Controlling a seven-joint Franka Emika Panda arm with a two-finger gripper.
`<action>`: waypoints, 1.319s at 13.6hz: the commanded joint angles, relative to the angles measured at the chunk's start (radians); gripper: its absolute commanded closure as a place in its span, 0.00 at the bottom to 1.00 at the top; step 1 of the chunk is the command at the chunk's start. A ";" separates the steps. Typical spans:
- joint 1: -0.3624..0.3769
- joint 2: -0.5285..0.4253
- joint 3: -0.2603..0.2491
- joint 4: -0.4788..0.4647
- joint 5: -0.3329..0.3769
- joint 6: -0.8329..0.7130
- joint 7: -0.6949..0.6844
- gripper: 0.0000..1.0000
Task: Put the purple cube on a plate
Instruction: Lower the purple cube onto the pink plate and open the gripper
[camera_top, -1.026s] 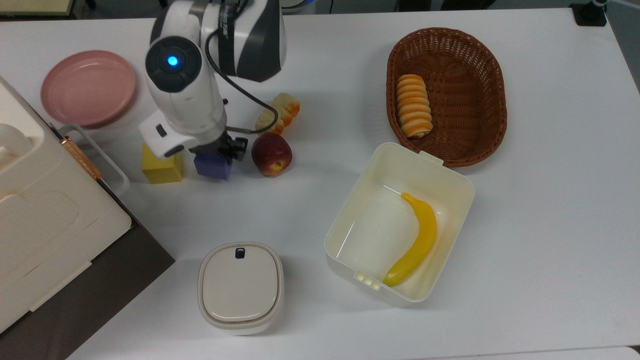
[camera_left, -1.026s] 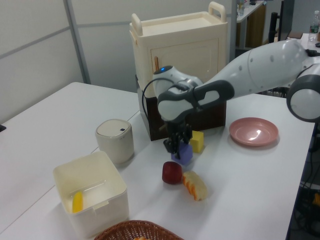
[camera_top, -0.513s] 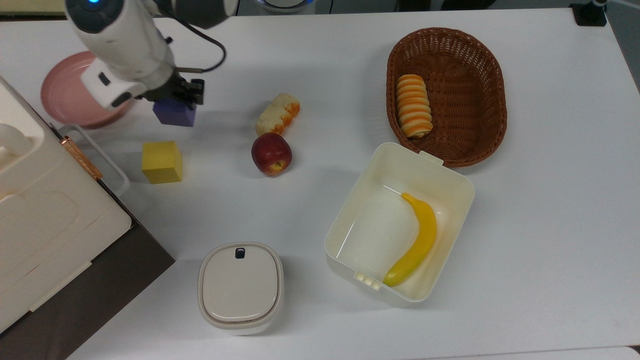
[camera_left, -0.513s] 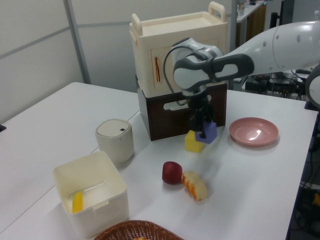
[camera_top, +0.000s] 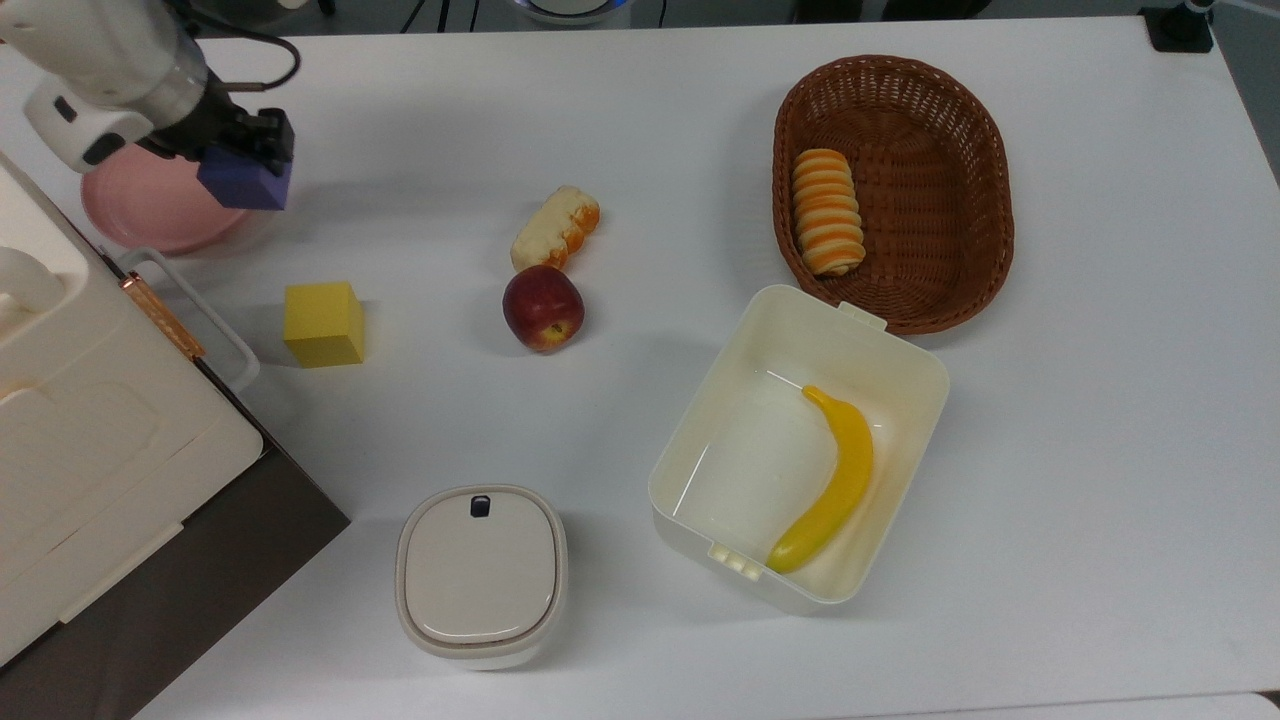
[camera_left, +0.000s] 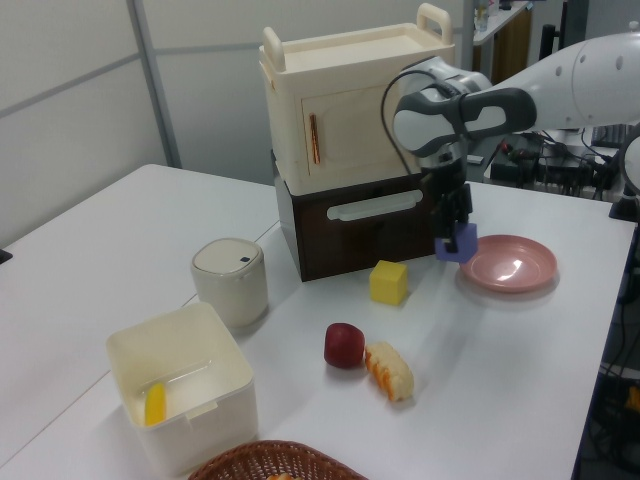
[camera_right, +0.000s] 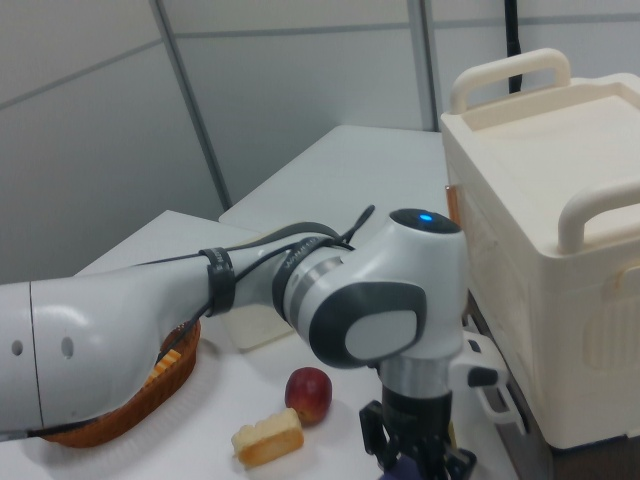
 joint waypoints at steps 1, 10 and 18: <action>-0.054 -0.032 0.003 -0.033 -0.010 -0.008 -0.087 0.60; -0.162 0.034 0.003 -0.033 -0.036 0.075 -0.157 0.53; -0.203 0.083 0.002 -0.030 -0.043 0.109 -0.157 0.30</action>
